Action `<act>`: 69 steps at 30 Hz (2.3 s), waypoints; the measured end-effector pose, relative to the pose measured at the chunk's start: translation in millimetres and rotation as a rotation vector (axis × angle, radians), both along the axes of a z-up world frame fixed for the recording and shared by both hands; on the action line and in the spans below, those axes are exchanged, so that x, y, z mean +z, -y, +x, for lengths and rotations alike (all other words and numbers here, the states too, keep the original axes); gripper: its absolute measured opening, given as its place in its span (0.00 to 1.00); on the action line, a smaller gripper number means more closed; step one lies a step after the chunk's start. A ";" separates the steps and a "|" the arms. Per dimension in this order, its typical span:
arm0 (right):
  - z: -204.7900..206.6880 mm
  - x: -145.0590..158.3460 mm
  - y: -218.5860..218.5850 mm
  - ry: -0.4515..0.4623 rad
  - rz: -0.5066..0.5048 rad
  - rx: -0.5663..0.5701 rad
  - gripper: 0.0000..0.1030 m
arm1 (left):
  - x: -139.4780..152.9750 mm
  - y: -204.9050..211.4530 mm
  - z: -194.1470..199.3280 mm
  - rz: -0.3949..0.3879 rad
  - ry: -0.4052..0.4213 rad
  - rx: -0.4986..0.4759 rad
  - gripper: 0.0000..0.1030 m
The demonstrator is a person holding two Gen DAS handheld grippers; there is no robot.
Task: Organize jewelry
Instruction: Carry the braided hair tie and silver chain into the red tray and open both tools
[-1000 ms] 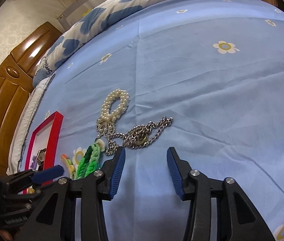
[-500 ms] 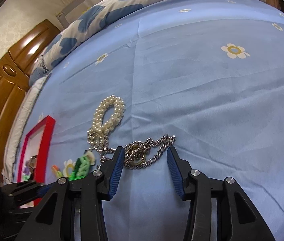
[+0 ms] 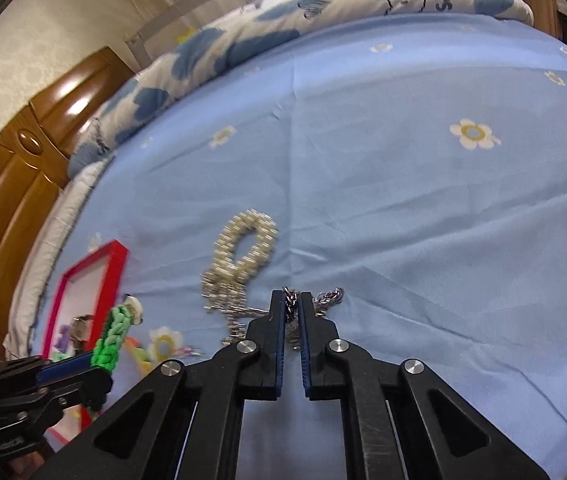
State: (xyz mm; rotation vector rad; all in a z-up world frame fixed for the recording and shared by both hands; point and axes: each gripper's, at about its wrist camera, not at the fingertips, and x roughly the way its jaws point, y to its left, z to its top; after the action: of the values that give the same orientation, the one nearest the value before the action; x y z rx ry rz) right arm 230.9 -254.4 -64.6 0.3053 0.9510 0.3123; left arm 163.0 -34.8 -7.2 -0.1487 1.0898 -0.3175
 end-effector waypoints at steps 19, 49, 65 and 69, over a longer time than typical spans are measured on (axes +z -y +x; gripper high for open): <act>-32.1 82.9 -63.6 0.138 0.081 0.136 0.05 | 28.4 -91.0 -41.3 -0.027 0.058 0.186 0.18; -39.1 114.0 -220.8 0.169 0.181 0.390 0.05 | 13.2 -220.4 -52.9 0.019 0.047 0.422 0.18; 6.9 72.4 -263.3 0.108 0.148 0.402 0.06 | -24.3 -251.4 -12.5 0.049 -0.021 0.464 0.18; 16.9 46.1 -266.2 0.053 0.125 0.399 0.06 | -38.3 -250.1 -2.1 0.063 -0.047 0.465 0.18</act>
State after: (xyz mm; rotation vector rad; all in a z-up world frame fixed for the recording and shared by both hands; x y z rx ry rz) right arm 247.7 11.8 -18.4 0.2183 0.9390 0.7438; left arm 160.9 215.2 -45.6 -0.3469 1.0766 0.1379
